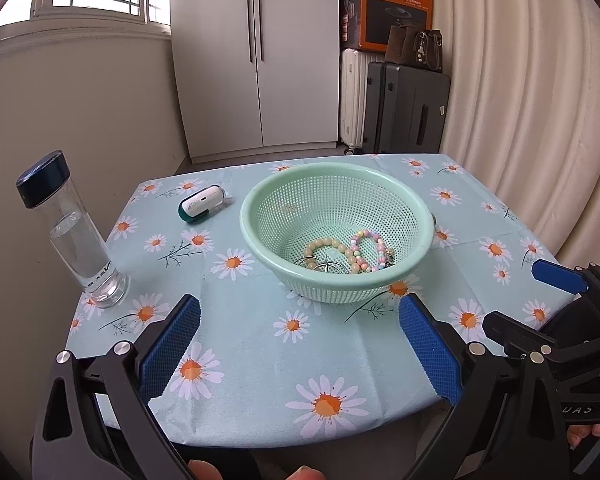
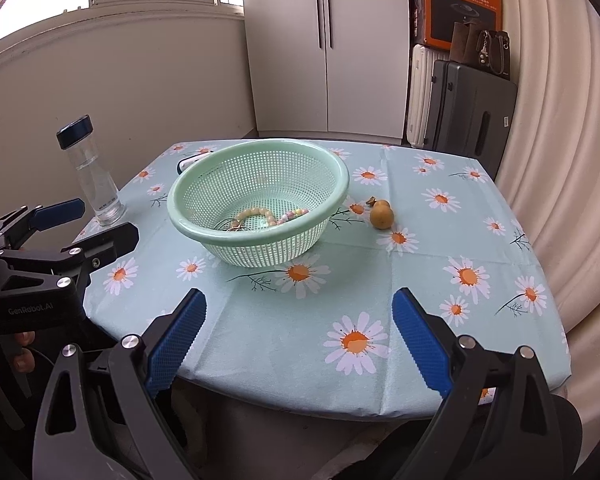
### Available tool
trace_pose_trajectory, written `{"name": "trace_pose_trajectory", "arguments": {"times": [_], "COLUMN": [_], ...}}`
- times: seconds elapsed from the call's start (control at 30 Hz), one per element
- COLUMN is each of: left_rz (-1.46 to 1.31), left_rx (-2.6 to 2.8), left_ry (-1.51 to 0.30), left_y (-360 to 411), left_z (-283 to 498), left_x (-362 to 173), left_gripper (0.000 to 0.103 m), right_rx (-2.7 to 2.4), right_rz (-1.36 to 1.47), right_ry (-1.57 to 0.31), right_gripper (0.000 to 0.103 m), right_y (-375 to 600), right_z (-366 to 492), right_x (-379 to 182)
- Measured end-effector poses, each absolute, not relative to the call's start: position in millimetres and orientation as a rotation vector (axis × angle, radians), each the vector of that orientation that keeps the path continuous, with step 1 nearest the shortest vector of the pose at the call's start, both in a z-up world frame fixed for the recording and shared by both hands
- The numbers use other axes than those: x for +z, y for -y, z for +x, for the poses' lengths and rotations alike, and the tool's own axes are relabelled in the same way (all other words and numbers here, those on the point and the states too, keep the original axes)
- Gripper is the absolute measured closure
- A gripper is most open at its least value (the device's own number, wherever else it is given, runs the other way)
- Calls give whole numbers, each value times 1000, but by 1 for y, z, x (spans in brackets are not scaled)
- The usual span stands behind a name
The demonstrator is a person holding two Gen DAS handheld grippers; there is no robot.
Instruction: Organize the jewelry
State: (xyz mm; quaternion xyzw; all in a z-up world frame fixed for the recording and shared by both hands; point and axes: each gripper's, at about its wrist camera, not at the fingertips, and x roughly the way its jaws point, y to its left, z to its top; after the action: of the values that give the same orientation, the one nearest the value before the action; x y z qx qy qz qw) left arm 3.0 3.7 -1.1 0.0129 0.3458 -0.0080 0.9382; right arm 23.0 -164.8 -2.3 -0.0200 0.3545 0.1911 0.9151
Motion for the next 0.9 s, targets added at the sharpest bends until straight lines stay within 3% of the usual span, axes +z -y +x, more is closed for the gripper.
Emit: {"name": "trace_pose_trajectory", "arguments": {"times": [0.9], "left_rz": [35], "left_rx": [-55], "left_ry": [-715], "left_y": [1], "left_z": [3], "left_x": [-3], "left_gripper": [6], "right_rx": [342], "right_rz": [-87], "right_ry": [-700], "right_gripper": [10], "right_y": [165], "right_z": [22], "right_x": [1]}}
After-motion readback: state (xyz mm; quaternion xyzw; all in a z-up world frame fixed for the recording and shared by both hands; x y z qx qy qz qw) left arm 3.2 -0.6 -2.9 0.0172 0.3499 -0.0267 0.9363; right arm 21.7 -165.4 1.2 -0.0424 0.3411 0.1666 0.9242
